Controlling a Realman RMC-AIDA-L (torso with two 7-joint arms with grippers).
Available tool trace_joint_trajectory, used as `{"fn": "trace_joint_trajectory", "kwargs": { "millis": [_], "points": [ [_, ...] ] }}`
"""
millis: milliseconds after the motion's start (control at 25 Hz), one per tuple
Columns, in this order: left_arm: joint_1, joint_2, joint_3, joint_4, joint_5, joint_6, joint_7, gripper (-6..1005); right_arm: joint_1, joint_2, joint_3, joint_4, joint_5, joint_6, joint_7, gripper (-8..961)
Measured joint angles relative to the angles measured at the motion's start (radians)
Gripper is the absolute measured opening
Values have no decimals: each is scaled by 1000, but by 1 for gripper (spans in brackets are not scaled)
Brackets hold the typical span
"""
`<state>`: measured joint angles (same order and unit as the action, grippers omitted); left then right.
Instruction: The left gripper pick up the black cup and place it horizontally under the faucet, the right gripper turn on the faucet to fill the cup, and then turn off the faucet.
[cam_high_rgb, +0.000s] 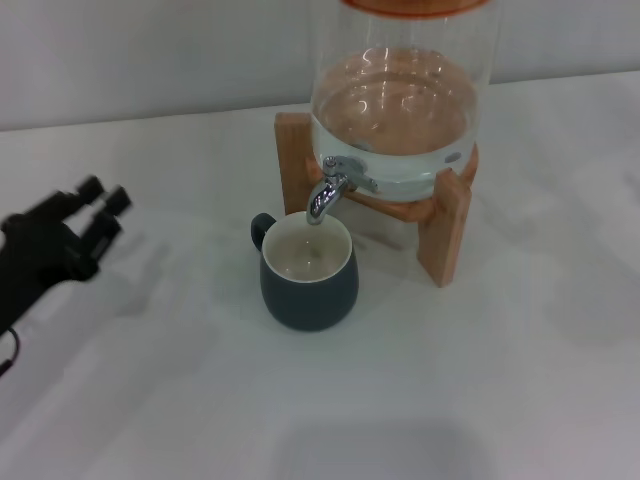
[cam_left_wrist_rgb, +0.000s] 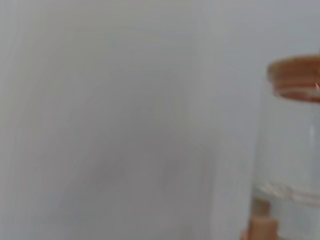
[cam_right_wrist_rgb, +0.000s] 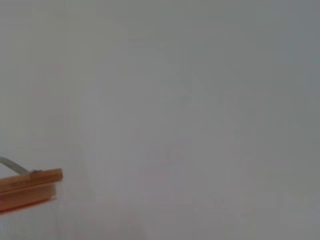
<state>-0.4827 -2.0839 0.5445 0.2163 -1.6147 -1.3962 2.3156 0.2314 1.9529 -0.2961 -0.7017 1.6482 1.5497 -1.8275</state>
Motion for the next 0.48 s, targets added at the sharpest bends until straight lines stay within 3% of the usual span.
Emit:
{"fn": "trace_joint_trajectory", "kwargs": {
  "millis": [480],
  "points": [
    [72,1,0,33,-227,-68,-65,481,-59,7,-12,15,-16,20,-5,777]
  ]
}}
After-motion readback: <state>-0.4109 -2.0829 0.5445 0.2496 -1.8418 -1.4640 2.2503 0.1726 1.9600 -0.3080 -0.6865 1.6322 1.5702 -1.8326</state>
